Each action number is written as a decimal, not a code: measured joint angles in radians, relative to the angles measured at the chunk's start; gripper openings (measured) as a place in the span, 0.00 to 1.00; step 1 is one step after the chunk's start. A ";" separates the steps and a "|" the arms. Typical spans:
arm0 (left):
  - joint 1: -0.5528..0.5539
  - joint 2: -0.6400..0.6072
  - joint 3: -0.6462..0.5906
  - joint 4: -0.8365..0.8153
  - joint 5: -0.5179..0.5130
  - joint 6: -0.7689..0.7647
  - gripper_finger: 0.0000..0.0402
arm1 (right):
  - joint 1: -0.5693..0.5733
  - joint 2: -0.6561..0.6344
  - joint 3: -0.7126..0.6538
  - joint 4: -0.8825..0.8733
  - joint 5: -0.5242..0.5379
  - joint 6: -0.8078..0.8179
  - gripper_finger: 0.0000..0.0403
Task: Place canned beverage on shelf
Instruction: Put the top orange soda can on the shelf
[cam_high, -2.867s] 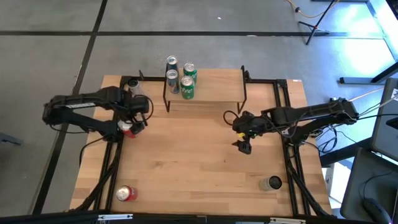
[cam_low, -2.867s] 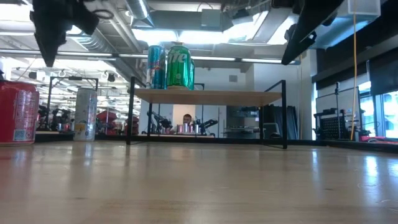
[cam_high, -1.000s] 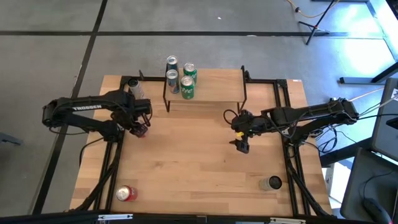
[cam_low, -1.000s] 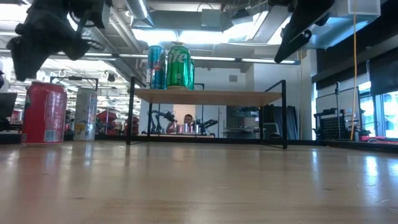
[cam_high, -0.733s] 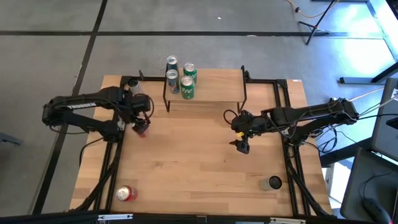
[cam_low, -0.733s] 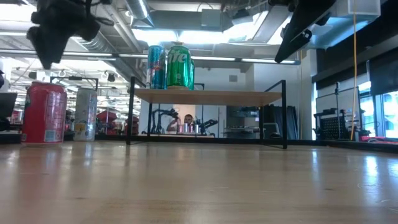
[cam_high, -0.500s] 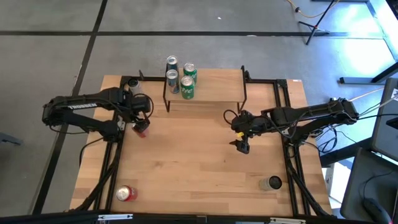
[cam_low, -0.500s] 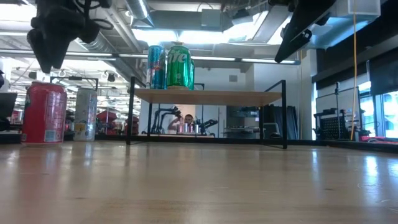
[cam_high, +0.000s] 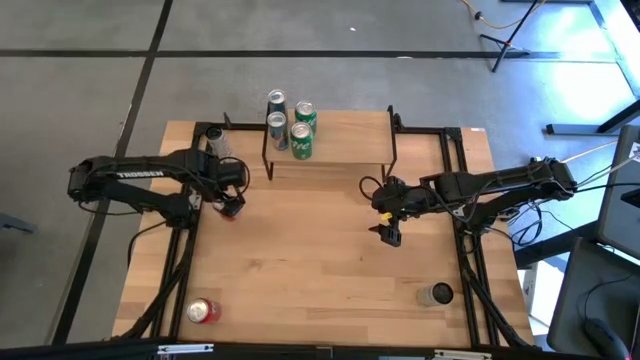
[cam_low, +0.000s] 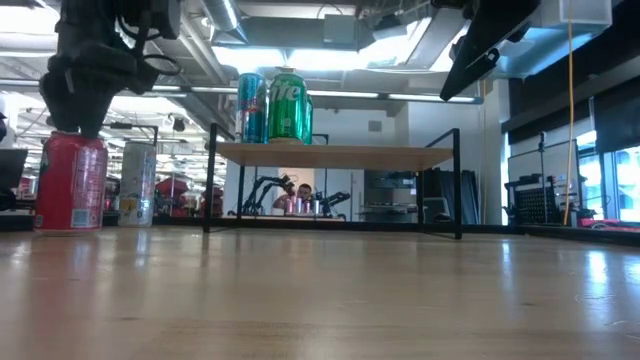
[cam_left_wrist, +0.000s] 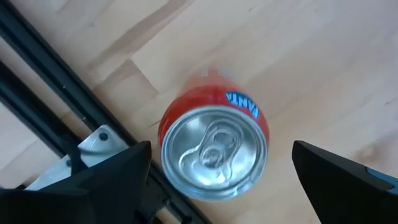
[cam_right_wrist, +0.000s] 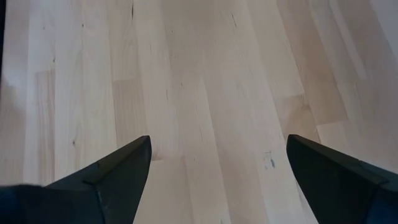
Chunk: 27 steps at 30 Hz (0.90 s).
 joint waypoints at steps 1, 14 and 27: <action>0.003 0.000 -0.010 0.011 0.000 0.000 0.94 | 0.000 0.000 0.000 0.000 0.000 0.000 0.89; 0.015 -0.001 -0.108 0.112 0.035 -0.078 0.74 | 0.000 0.000 0.000 0.000 0.000 -0.002 0.89; -0.080 0.033 -0.017 0.327 0.087 -0.408 0.64 | 0.000 0.000 0.000 0.006 0.032 -0.029 0.89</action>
